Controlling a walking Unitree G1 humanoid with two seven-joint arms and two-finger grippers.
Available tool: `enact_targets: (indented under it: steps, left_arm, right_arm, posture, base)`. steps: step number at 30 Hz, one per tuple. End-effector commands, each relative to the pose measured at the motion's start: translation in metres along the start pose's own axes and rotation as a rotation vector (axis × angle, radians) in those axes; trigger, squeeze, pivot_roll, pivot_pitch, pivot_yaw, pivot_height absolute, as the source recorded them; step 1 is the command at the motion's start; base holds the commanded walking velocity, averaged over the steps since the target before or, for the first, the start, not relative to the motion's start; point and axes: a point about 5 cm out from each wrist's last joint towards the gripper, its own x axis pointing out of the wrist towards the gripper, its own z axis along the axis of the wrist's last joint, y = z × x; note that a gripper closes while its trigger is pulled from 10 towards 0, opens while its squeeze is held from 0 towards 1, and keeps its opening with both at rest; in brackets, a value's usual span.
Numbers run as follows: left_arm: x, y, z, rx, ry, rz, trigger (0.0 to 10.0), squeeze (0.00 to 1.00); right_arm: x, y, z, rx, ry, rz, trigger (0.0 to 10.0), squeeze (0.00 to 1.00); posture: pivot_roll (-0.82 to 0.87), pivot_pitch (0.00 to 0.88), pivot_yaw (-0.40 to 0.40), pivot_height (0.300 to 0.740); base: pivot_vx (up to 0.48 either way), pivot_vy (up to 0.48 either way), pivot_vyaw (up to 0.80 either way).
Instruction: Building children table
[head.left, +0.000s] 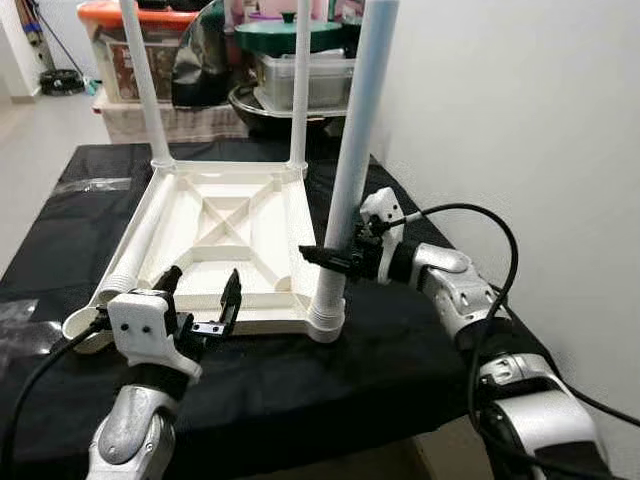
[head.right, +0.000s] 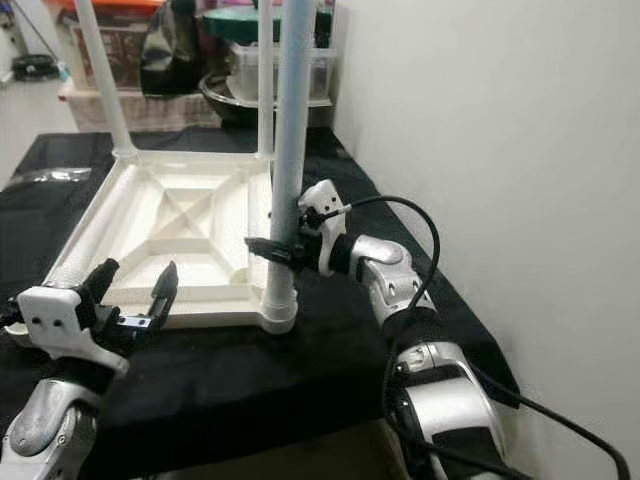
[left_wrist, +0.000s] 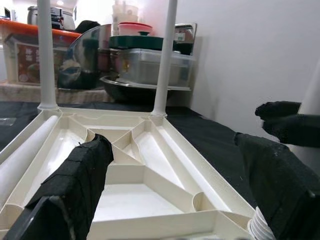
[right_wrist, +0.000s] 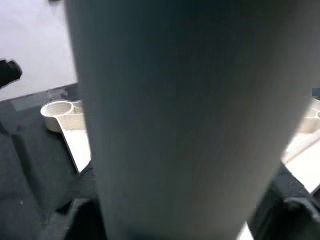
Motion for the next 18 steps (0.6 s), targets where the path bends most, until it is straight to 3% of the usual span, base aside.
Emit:
enact_targets:
  steps: [1, 4, 5, 6, 7, 9, 11, 13, 15, 16, 18]
  left_arm:
    - [0.000, 0.000, -0.003, 0.000, 0.012, 0.004, 10.0, 0.00]
    - [-0.001, -0.001, -0.004, -0.003, 0.013, 0.005, 10.0, 0.00]
    - [-0.001, -0.001, -0.004, -0.004, 0.014, 0.004, 10.0, 0.00]
    - [-0.001, -0.001, -0.004, -0.006, 0.015, 0.004, 10.0, 0.00]
    - [-0.001, -0.001, -0.004, -0.006, 0.015, 0.004, 10.0, 0.00]
    - [-0.002, -0.001, -0.004, -0.008, 0.018, 0.004, 10.0, 0.00]
    - [-0.002, -0.001, -0.004, -0.008, 0.018, 0.004, 10.0, 0.00]
    - [-0.002, -0.001, -0.005, -0.010, 0.021, 0.003, 10.0, 0.00]
    - [-0.002, -0.002, -0.006, -0.010, 0.025, 0.000, 10.0, 0.00]
    - [-0.002, -0.002, -0.006, -0.010, 0.025, 0.000, 10.0, 0.00]
    - [-0.001, -0.002, -0.006, -0.010, 0.027, -0.003, 10.0, 0.00]
  right_arm:
    - [0.001, -0.006, 0.001, 0.034, -0.004, -0.048, 0.0, 0.00]
    - [0.001, -0.014, -0.004, 0.079, 0.052, -0.146, 0.0, 0.00]
    - [0.001, -0.019, -0.008, 0.105, 0.086, -0.229, 0.0, 0.00]
    - [0.000, -0.029, -0.010, 0.170, 0.086, -0.435, 0.0, 0.00]
    - [0.000, -0.029, -0.010, 0.170, 0.086, -0.435, 0.0, 0.00]
    - [-0.001, -0.035, -0.016, 0.316, 0.061, -0.744, 0.0, 0.00]
    - [-0.001, -0.035, -0.016, 0.316, 0.061, -0.744, 0.0, 0.00]
    - [0.011, -0.024, -0.021, 0.369, 0.059, -0.861, 0.0, 0.00]
    - [0.035, -0.001, -0.016, 0.372, 0.038, -0.859, 0.0, 0.00]
    - [0.035, -0.001, -0.016, 0.372, 0.038, -0.859, 0.0, 0.00]
    - [0.055, 0.020, -0.007, 0.369, 0.013, -0.829, 0.0, 0.00]
  posture:
    - [0.10, 0.000, -0.126, 0.740]
    - [0.10, 0.000, -0.127, 0.740]
    - [0.10, 0.000, -0.127, 0.740]
    - [0.10, 0.000, -0.126, 0.740]
    - [0.10, 0.000, -0.126, 0.740]
    - [0.10, 0.000, -0.122, 0.740]
    - [0.10, 0.000, -0.122, 0.740]
    - [0.10, 0.000, -0.120, 0.740]
    - [0.10, 0.000, -0.119, 0.740]
    - [0.10, 0.000, -0.119, 0.740]
    - [0.10, 0.000, -0.119, 0.740]
  base:
    - [0.000, 0.000, 0.00]
    - [0.000, 0.000, 0.00]
    - [0.000, 0.000, 0.00]
    - [0.000, 0.000, 0.00]
    - [0.000, 0.000, 0.00]
    - [0.000, 0.000, 0.00]
    - [0.000, 0.000, 0.00]
    - [0.000, 0.000, 0.00]
    - [0.000, 0.000, 0.00]
    - [0.000, 0.000, 0.00]
    - [0.000, 0.000, 0.00]
